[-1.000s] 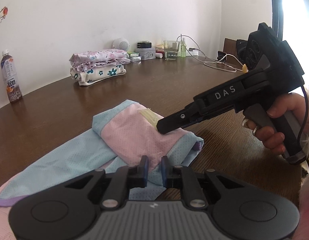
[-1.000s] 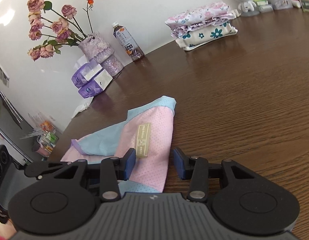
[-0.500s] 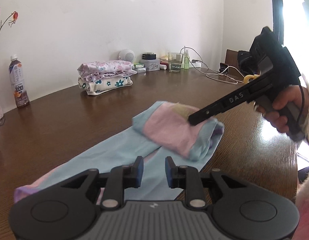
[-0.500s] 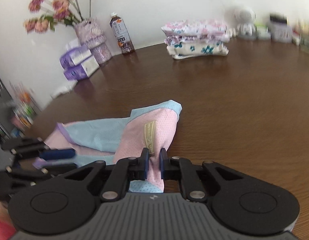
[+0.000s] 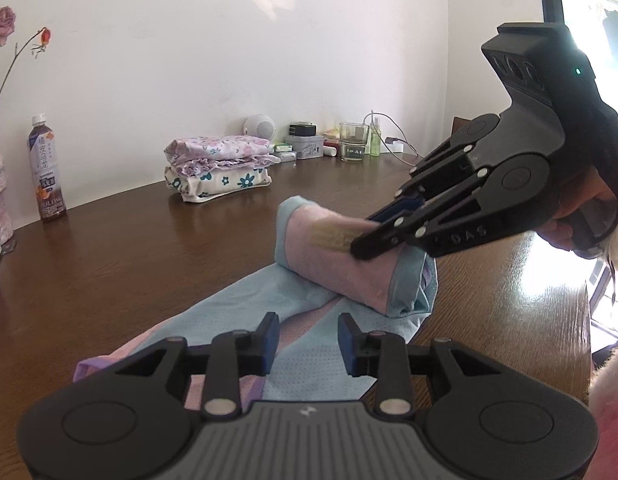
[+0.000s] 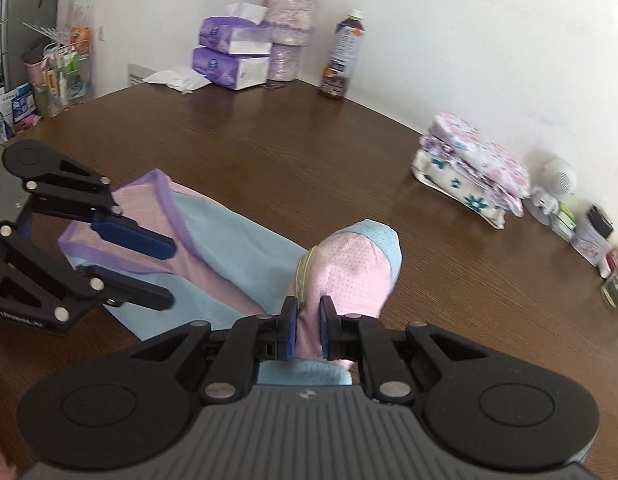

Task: Fold clothes
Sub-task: 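Roll the pink bundle further along the strip with the right gripper while the left gripper holds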

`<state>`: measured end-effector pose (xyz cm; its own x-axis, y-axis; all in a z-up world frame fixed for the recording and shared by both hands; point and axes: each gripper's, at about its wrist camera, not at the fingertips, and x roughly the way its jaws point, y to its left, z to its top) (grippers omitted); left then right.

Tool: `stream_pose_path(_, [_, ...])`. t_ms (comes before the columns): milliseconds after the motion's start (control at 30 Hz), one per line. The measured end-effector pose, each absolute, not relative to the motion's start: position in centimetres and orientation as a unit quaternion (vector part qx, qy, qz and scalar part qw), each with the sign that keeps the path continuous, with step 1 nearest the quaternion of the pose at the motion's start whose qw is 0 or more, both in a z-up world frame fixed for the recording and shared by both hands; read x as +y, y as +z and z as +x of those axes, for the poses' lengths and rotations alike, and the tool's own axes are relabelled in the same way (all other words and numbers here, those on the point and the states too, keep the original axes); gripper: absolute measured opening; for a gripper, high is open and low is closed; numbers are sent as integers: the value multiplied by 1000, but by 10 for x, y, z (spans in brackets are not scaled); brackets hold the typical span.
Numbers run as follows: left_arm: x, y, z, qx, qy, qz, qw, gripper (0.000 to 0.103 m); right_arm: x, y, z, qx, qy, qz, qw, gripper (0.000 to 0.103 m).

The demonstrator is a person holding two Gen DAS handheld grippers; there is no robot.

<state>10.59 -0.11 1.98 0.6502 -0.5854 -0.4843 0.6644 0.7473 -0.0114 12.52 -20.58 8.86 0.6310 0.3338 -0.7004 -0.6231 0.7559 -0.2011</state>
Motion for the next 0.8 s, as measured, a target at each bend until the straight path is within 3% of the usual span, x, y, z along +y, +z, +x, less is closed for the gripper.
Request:
stream_pose_path(233, [15,17,108,241,-329,62,911,35,-180,71,132,357,301,-176,867,13])
stream_pose_path(467, [22,17,113,251,-320,38,913,36,-212,84,120,342,322,-69,880,24])
stream_pose_path(800, [-26,25,106,238,-366,61,898,36,-241,56,105,331,271,-89,899,24])
